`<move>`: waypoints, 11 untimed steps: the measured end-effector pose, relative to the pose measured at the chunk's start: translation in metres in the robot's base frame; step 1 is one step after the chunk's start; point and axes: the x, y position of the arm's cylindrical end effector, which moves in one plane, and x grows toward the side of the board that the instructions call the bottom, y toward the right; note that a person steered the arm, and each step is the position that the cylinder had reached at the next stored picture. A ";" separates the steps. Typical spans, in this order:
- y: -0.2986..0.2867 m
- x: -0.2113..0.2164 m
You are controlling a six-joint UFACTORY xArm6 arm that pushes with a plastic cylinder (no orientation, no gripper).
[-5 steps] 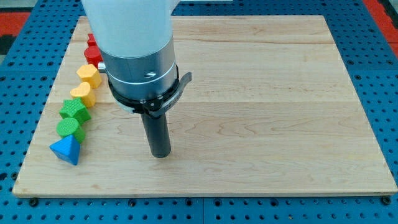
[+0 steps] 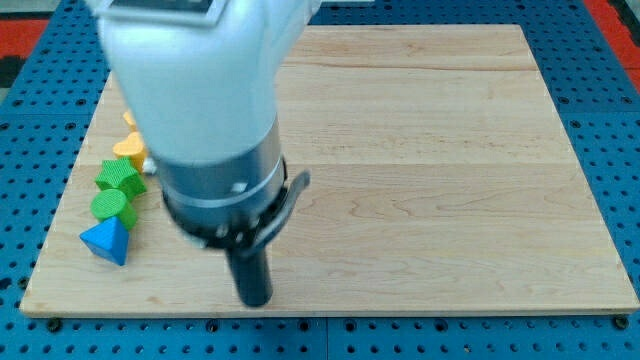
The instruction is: Point your arm to the red circle
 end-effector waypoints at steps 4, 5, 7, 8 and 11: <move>-0.195 -0.028; -0.231 -0.064; -0.232 -0.077; -0.232 -0.096; -0.231 -0.251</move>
